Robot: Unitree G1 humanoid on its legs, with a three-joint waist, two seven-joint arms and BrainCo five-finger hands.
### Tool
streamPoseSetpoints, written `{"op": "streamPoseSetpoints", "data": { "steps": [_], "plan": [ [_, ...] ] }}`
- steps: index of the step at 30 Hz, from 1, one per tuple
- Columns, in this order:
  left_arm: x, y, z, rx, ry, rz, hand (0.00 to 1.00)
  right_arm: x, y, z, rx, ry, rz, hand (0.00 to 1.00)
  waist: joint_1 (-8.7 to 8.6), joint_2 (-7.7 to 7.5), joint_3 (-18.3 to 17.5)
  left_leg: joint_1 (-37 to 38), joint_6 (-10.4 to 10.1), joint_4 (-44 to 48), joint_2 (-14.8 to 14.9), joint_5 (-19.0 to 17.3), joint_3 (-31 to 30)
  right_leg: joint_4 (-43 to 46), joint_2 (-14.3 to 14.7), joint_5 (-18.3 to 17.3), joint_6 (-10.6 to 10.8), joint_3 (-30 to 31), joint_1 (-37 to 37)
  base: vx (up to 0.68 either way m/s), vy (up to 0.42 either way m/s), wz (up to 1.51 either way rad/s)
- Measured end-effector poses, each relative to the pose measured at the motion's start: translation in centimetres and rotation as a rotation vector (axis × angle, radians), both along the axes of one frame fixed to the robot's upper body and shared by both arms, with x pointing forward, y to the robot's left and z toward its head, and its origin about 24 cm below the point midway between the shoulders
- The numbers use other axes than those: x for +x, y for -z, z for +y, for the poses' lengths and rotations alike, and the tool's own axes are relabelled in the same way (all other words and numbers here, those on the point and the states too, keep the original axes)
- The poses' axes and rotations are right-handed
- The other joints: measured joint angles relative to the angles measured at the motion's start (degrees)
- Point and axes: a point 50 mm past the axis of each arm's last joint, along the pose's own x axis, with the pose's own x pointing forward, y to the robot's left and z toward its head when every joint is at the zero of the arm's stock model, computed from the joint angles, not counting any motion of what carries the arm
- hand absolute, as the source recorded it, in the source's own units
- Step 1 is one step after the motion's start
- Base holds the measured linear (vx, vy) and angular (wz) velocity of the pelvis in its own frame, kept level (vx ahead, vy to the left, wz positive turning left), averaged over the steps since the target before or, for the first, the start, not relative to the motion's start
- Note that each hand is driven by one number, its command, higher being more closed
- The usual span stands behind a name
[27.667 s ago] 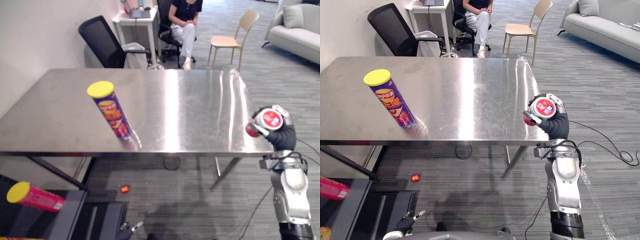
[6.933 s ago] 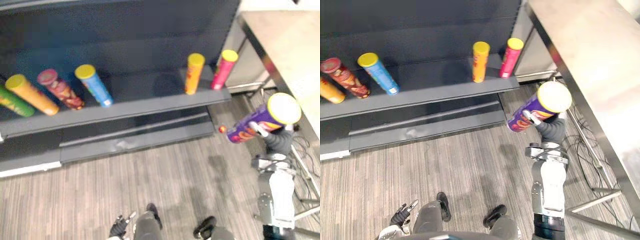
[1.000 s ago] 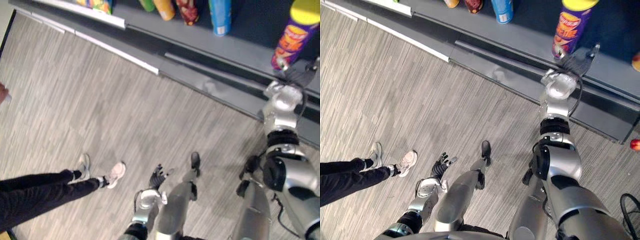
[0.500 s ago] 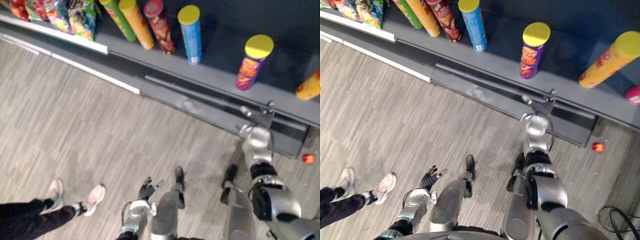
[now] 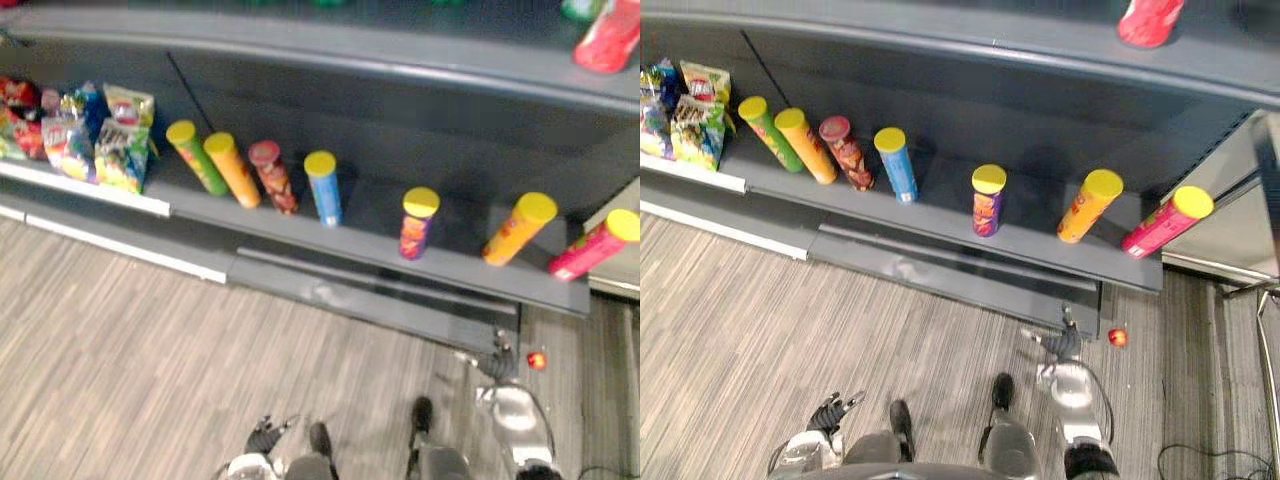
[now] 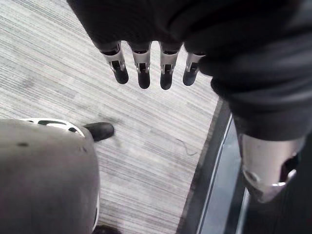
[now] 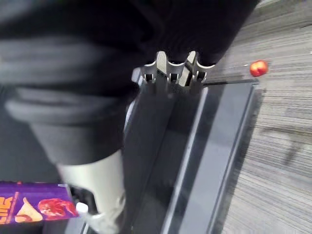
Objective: Put the gum and the chips on the shelf.
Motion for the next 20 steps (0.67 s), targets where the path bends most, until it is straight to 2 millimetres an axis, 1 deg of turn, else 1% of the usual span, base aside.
{"op": "streamPoseSetpoints", "data": {
  "steps": [1, 4, 5, 6, 7, 8, 10, 12, 14, 16, 19, 20],
  "plan": [
    [-0.2, 0.1, 0.1, -0.002, -0.009, 0.006, 0.0, -0.6, 0.4, 0.0, 0.006, -0.001, 0.022, 0.0, -0.06, -0.03, -0.2, 0.4, 0.0, 0.0, 0.1, -0.2, 0.2, -0.3, 0.2, 0.0, 0.0, 0.1, 0.5, 0.09, -0.003, -0.19],
    [-1.3, 0.4, 0.3, -0.018, -0.059, 0.038, 0.0, -4.3, 3.2, 0.6, 0.067, 0.003, 0.174, 0.0, -0.37, -0.63, -2.3, 1.9, -0.2, -0.2, 0.4, -1.0, 1.5, -0.6, 0.5, 0.0, 0.0, 1.2, 1.2, 0.08, 0.003, -0.2],
    [-1.3, 0.4, 0.3, -0.021, -0.068, 0.037, 0.0, -5.0, 3.7, 0.7, 0.08, 0.007, 0.206, 0.0, -0.57, -0.71, -2.3, 2.3, -0.3, -0.3, 0.4, -1.0, 1.5, -0.6, 0.5, 0.0, 0.0, 1.2, 1.6, 0.07, -0.003, -0.03],
    [-1.5, 0.5, 0.3, -0.03, -0.097, 0.037, 0.0, -7.1, 5.1, 1.0, 0.115, 0.02, 0.297, 0.0, -0.92, -0.99, -2.5, 3.6, -0.4, -0.7, 0.4, -1.2, 1.7, -0.6, 0.6, 0.0, 0.0, 1.2, 2.6, 0.06, 0.001, -0.04],
    [-1.8, 0.5, 0.3, -0.037, -0.117, 0.04, 0.0, -8.3, 5.8, 1.1, 0.137, 0.048, 0.343, 0.0, -1.04, -1.12, -2.7, 4.1, -0.5, -0.9, 0.5, -1.3, 2.0, -0.6, 0.6, 0.0, 0.0, 1.3, 3.0, 0.05, 0.004, -0.1],
    [-2.0, 0.6, 0.2, -0.042, -0.133, 0.043, 0.0, -8.7, 6.0, 1.0, 0.159, 0.082, 0.354, 0.0, -1.08, -1.21, -2.9, 4.4, -0.4, -0.9, 0.4, -1.5, 2.4, -0.6, 0.6, 0.0, 0.0, 1.5, 3.1, 0.03, 0.011, -0.16],
    [-2.7, 0.8, 0.1, -0.057, -0.163, 0.06, 0.0, -10.3, 6.7, 0.4, 0.173, 0.128, 0.41, 0.0, -1.47, -1.43, -3.4, 5.2, -0.3, -0.8, 0.4, -1.8, 2.8, -0.6, 0.6, 0.0, 0.0, 2.0, 3.6, 0.01, 0.011, -0.11],
    [-3.0, 0.9, -0.1, -0.069, -0.184, 0.068, 0.0, -12.8, 7.6, 0.5, 0.197, 0.163, 0.502, 0.0, -1.41, -1.64, -4.2, 5.2, -0.3, -0.9, 0.3, -1.8, 2.9, -0.6, 0.4, 0.0, 0.0, 2.1, 3.8, 0.0, 0.0, 0.0],
    [-3.3, 1.0, -0.1, -0.087, -0.224, 0.067, 0.0, -14.1, 7.9, 0.4, 0.227, 0.209, 0.537, 0.0, -1.43, -1.58, -4.3, 5.6, -0.3, -0.9, 0.4, -1.8, 2.8, -0.6, 0.3, -0.1, 0.1, 2.0, 4.3, 0.0, 0.0, 0.0],
    [-3.8, 1.2, -0.2, -0.107, -0.269, 0.076, 0.0, -14.9, 8.1, 0.3, 0.262, 0.265, 0.552, 0.0, -1.43, -1.35, -4.6, 6.2, -0.3, -1.0, 0.4, -1.8, 3.0, -0.6, 0.3, -0.1, 0.1, 2.0, 4.8, -0.02, -0.006, -0.01],
    [-4.5, 1.4, -0.9, -0.151, -0.346, 0.077, 0.0, -16.2, 8.3, 0.0, 0.33, 0.395, 0.565, 0.0, -1.4, -0.83, -5.9, 6.4, 0.0, -1.9, 0.3, -1.7, 3.2, -0.6, 0.3, -0.4, 0.3, 2.0, 4.7, 0.0, 0.0, 0.0],
    [-4.8, 1.4, -1.0, -0.162, -0.375, 0.077, 0.0, -16.7, 8.5, 0.3, 0.371, 0.454, 0.565, 0.0, -1.36, -0.68, -6.3, 6.6, 0.0, -1.9, 0.4, -1.7, 3.9, -0.6, 0.3, -0.5, 0.2, 2.1, 4.8, -0.01, -0.006, -0.04]
  ]
}}
